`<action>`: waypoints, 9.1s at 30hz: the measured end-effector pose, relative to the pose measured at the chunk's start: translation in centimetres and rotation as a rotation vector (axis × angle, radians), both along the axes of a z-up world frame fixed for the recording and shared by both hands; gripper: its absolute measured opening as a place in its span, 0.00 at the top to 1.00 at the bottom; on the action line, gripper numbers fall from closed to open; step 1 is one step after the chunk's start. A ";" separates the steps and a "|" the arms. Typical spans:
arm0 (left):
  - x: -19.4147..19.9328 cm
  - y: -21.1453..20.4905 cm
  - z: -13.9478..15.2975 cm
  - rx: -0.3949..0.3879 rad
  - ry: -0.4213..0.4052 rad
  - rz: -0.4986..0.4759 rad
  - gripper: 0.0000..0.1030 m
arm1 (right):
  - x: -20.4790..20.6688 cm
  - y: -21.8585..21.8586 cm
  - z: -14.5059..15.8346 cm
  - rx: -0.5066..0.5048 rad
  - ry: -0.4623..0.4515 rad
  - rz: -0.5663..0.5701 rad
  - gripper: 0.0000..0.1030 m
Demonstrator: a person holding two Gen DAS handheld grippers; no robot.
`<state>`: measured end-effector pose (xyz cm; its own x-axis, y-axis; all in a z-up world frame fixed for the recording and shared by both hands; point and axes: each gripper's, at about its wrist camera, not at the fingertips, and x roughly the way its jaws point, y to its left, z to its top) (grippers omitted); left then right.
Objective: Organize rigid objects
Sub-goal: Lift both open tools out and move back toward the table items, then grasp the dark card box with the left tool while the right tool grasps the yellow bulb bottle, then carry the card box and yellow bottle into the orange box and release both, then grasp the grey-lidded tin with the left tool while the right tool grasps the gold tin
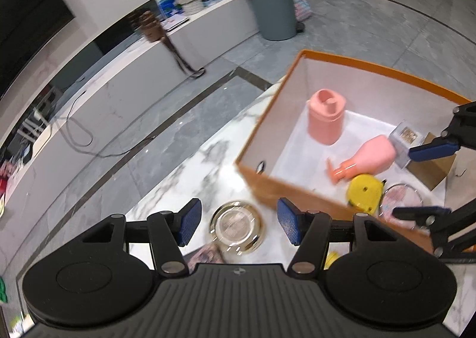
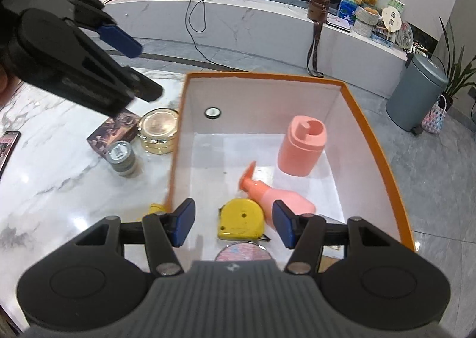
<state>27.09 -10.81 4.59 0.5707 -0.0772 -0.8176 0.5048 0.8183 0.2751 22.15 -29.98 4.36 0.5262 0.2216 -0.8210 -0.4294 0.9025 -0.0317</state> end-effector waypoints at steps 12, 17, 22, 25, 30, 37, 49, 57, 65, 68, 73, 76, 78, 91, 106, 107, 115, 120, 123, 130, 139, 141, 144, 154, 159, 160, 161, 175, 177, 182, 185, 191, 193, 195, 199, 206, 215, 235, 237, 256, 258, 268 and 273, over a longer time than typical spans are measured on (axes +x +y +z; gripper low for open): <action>-3.2 8.4 -1.3 -0.084 0.003 0.106 0.33 | -2.1 1.9 1.0 -0.033 -0.103 -0.052 0.46; -5.5 10.9 -3.4 -0.141 -0.006 0.162 0.33 | -3.6 2.7 2.1 -0.014 -0.198 -0.051 0.45; -8.1 12.1 -6.4 -0.182 -0.011 0.172 0.33 | -5.2 3.9 2.3 0.024 -0.234 -0.035 0.45; -9.2 12.8 -7.9 -0.199 -0.024 0.179 0.33 | -6.5 5.2 2.0 0.032 -0.257 -0.006 0.45; -10.2 13.9 -9.4 -0.238 -0.093 0.200 0.28 | -8.1 7.5 -0.3 0.017 -0.247 0.029 0.45; -9.7 14.8 -11.0 -0.399 -0.106 0.224 0.19 | -9.2 10.2 -5.0 -0.051 -0.189 0.053 0.45; -7.0 13.5 -13.2 -0.380 -0.118 0.224 0.19 | -8.6 10.5 -6.6 -0.058 -0.160 0.038 0.44; -5.6 13.5 -13.8 -0.397 -0.121 0.276 0.19 | -8.5 10.4 -6.8 -0.054 -0.149 0.051 0.43; -5.5 13.7 -13.9 -0.426 -0.127 0.245 0.34 | -8.4 10.9 -7.3 -0.064 -0.161 0.035 0.35; -5.9 14.0 -13.7 -0.429 -0.111 0.263 0.34 | -7.8 10.9 -8.1 -0.062 -0.121 -0.003 0.38; -8.0 15.2 -13.6 -0.423 -0.106 0.303 0.34 | -7.1 10.7 -9.3 -0.026 -0.107 -0.090 0.47; -9.3 15.4 -13.3 -0.400 -0.088 0.275 0.34 | -7.1 10.7 -9.8 -0.018 -0.114 -0.123 0.47; -10.2 15.5 -13.2 -0.398 -0.073 0.281 0.34 | -6.9 11.0 -10.3 -0.022 -0.102 -0.119 0.47; -16.3 14.2 -13.0 -0.400 -0.079 0.338 0.34 | -5.6 11.8 -11.9 -0.008 -0.204 -0.172 0.54; -19.4 12.2 -13.6 -0.413 -0.167 0.381 0.19 | -7.4 9.9 -11.8 0.085 -0.140 -0.164 0.62; -19.3 12.2 -13.6 -0.423 -0.173 0.388 0.19 | -7.5 9.8 -11.8 0.088 -0.141 -0.163 0.62; -18.3 11.8 -13.9 -0.395 -0.206 0.394 0.31 | -6.9 9.7 -12.1 0.090 -0.146 -0.171 0.62; -18.6 12.0 -13.8 -0.393 -0.205 0.377 0.34 | -6.6 10.1 -12.0 0.085 -0.151 -0.167 0.62; -18.9 12.0 -13.6 -0.396 -0.201 0.374 0.34 | -6.6 10.1 -12.0 0.087 -0.145 -0.165 0.62; -19.4 11.6 -12.1 -0.398 -0.221 0.351 0.35 | -7.3 10.0 -11.1 0.090 -0.161 -0.141 0.62; -19.9 11.1 -10.7 -0.394 -0.255 0.343 0.35 | -8.4 9.3 -9.5 0.129 -0.190 -0.124 0.62; -19.8 11.0 -10.2 -0.400 -0.255 0.340 0.35 | -8.7 9.2 -8.8 0.130 -0.211 -0.115 0.62; -19.8 10.6 -9.3 -0.404 -0.262 0.324 0.35 | -9.2 9.0 -7.6 0.140 -0.244 -0.106 0.62; -19.4 8.4 -6.7 -0.420 -0.287 0.271 0.35 | -9.9 7.1 -3.7 0.207 -0.305 -0.095 0.62; -18.3 6.7 -4.5 -0.430 -0.314 0.229 0.35 | -10.5 5.9 -2.0 0.229 -0.349 -0.093 0.62; -18.1 6.4 -4.2 -0.429 -0.320 0.220 0.35 | -10.6 5.6 -1.6 0.233 -0.360 -0.094 0.62; -17.9 6.0 -3.8 -0.429 -0.326 0.210 0.35 | -10.6 5.1 -1.1 0.240 -0.370 -0.097 0.62; -14.6 -0.3 -0.7 -0.434 -0.324 0.070 0.35 | -9.3 -3.2 4.2 0.269 -0.434 -0.201 0.62; -14.2 -1.2 -0.4 -0.426 -0.317 0.050 0.35 | -8.8 -4.5 4.5 0.275 -0.422 -0.214 0.62; -13.5 -3.8 -0.1 -0.430 -0.279 0.009 0.35 | -7.4 -7.5 4.6 0.298 -0.357 -0.274 0.62; -12.7 -5.7 0.0 -0.422 -0.256 -0.009 0.35 | -6.9 -8.6 4.1 0.297 -0.327 -0.304 0.62; -10.3 -9.5 -0.6 -0.401 -0.190 -0.011 0.35 | -5.6 -10.0 3.0 0.272 -0.261 -0.360 0.62; -9.6 -10.5 -1.3 -0.396 -0.169 -0.005 0.35 | -5.2 -10.6 2.5 0.267 -0.248 -0.385 0.62; -9.1 -11.2 -1.9 -0.387 -0.161 -0.002 0.35 | -5.0 -11.2 2.3 0.268 -0.244 -0.407 0.62; -8.4 -12.6 -3.4 -0.366 -0.138 0.009 0.35 | -4.1 -12.2 1.4 0.274 -0.210 -0.433 0.62; -7.5 -14.1 -5.3 -0.356 -0.077 0.059 0.35 | -1.9 -13.0 -0.6 0.251 -0.129 -0.456 0.62; -7.1 -15.6 -7.0 -0.296 -0.027 0.081 0.35 | -1.2 -12.7 -1.3 0.221 -0.121 -0.459 0.62; -7.3 -15.1 -5.9 -0.304 -0.008 0.098 0.35 | -0.9 -12.7 -2.3 0.158 -0.103 -0.489 0.43; -7.2 -15.0 -5.8 -0.310 -0.010 0.098 0.35 | -0.9 -12.6 -2.2 0.157 -0.110 -0.487 0.43; -7.4 -7.9 -1.8 -0.386 -0.114 0.170 0.35 | -0.6 -7.6 0.5 0.171 -0.169 -0.407 0.43; -7.5 -6.8 -1.4 -0.392 -0.126 0.184 0.35 | -0.6 -6.9 0.7 0.169 -0.172 -0.397 0.43; -7.8 0.2 -2.0 -0.400 -0.154 0.295 0.34 | -0.3 -2.0 1.7 0.170 -0.198 -0.308 0.43; -8.7 3.7 -4.0 -0.407 -0.171 0.354 0.29 | -0.6 0.9 2.2 0.179 -0.244 -0.253 0.43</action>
<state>18.43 -7.10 0.56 0.7405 -0.1471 -0.6558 0.1567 0.9867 -0.0443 21.59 -29.10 6.54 0.7574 0.1883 -0.6252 -0.1922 0.9794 0.0622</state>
